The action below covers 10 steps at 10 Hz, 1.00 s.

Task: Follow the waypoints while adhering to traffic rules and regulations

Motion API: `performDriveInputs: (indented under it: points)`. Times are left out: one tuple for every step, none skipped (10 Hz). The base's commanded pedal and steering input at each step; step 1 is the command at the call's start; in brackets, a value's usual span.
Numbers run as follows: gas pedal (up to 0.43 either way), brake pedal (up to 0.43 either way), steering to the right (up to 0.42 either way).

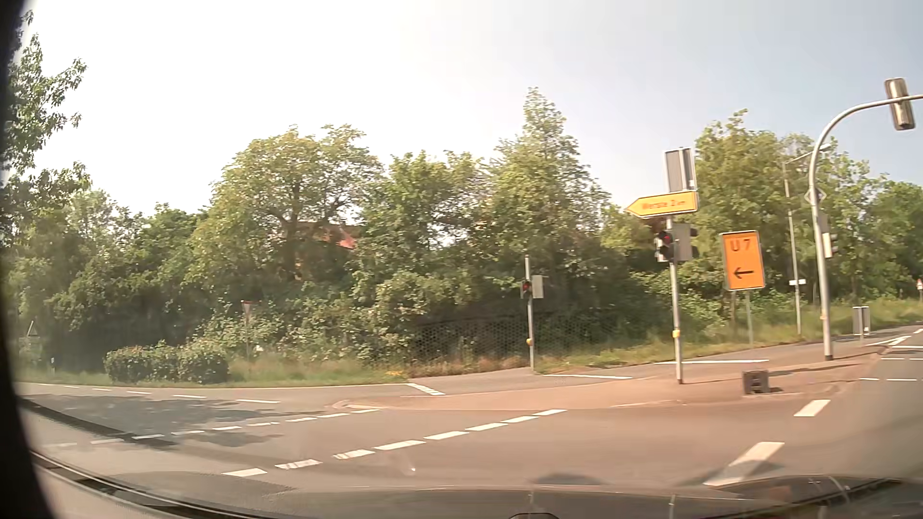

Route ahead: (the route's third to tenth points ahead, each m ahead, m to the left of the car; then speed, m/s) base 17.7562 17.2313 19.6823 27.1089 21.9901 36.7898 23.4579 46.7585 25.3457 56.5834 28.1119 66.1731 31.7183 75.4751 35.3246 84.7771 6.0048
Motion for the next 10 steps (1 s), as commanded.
performDriveInputs:
  points:
    - [0.248, 0.000, -0.404]
    - [0.260, 0.000, -0.401]
    - [0.260, 0.000, -0.395]
    - [0.260, 0.000, -0.391]
    - [0.260, 0.000, -0.382]
    - [0.268, 0.000, -0.373]
    - [0.268, 0.000, -0.358]
    - [0.268, 0.000, -0.344]
    - [0.268, 0.000, -0.336]
    - [0.268, 0.000, -0.335]
